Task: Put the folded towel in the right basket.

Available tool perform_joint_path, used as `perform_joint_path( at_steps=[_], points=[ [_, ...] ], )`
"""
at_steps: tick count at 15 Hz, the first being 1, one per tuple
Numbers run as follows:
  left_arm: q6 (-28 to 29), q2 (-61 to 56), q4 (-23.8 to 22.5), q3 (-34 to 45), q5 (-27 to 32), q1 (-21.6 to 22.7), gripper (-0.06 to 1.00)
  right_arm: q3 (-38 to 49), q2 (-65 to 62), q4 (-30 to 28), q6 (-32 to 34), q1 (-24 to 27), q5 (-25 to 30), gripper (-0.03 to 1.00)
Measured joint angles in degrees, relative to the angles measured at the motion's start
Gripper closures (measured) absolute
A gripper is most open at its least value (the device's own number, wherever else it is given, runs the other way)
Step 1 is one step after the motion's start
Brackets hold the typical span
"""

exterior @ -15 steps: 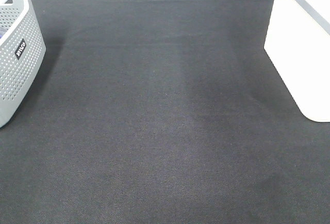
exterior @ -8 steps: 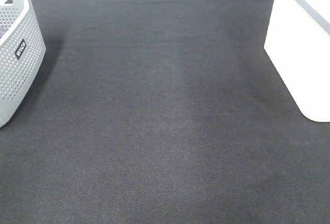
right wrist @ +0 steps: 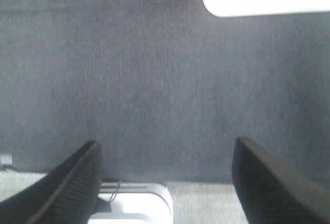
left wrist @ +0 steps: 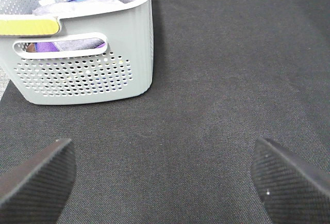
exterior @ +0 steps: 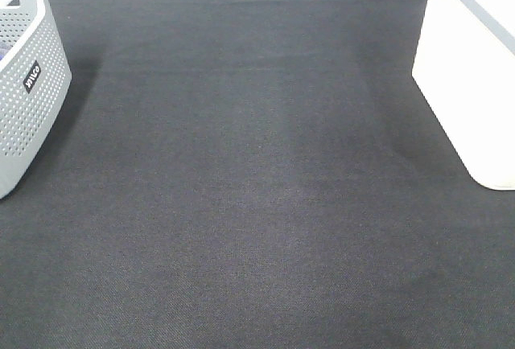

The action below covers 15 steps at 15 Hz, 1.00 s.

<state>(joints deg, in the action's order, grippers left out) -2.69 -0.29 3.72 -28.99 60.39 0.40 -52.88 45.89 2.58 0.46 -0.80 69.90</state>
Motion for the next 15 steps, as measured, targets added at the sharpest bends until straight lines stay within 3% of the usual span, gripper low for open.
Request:
perform_joint_path(
  at_steps=[5, 7, 11, 15],
  points=[
    [0.0, 0.0, 0.0, 0.0, 0.0, 0.0, 0.07, 13.18, -25.44, -0.34, -2.98, 0.0, 0.06, 0.3],
    [0.0, 0.0, 0.0, 0.0, 0.0, 0.0, 0.07, 18.96, -34.49, -0.34, -4.01, 0.0, -2.46, 0.29],
    [0.0, 0.0, 0.0, 0.0, 0.0, 0.0, 0.07, 23.32, -41.42, -0.23, -4.24, 0.0, -7.28, 0.29],
    [0.0, 0.0, 0.0, 0.0, 0.0, 0.0, 0.07, 23.84, -41.6, -0.23, -4.24, 0.0, -8.31, 0.29]
  ],
)
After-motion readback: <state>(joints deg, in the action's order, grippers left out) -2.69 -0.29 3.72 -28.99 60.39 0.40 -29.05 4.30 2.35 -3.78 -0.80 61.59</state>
